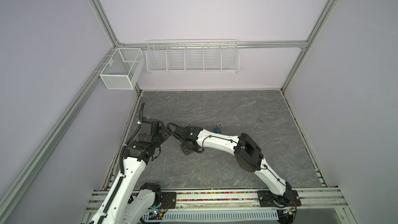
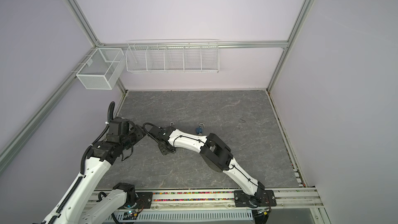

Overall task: Unlock with the key
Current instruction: 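Close the right gripper on the silver key's ring, then lift the silver key with the right gripper while the left gripper rises toward it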

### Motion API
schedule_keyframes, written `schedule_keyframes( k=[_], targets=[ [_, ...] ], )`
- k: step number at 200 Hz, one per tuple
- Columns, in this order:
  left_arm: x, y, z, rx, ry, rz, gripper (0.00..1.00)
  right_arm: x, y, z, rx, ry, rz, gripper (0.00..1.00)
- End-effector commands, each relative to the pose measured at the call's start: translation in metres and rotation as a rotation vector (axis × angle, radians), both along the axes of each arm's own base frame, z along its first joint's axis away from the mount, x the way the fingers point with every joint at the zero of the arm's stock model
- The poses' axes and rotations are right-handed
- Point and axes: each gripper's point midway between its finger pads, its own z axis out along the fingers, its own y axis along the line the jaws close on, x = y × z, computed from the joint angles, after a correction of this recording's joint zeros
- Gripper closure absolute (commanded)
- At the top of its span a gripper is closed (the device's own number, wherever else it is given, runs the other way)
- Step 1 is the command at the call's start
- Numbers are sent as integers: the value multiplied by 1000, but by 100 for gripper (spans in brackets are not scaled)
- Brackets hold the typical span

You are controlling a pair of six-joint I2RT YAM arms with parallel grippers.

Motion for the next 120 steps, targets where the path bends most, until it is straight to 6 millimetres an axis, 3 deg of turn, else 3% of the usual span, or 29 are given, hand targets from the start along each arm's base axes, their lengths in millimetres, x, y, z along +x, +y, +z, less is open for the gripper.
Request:
schedule_keyframes(
  k=[1, 57, 120],
  targets=[
    [-1, 6, -2, 2, -5, 36, 39, -1, -6, -10, -54, -3, 17, 87],
    [-1, 5, -1, -17, -29, 41, 39, -5, -7, 9, -28, 8, 3, 93],
    [6, -6, 11, -70, -77, 1, 40, -5, -13, 63, 120, -10, -80, 93]
  ],
)
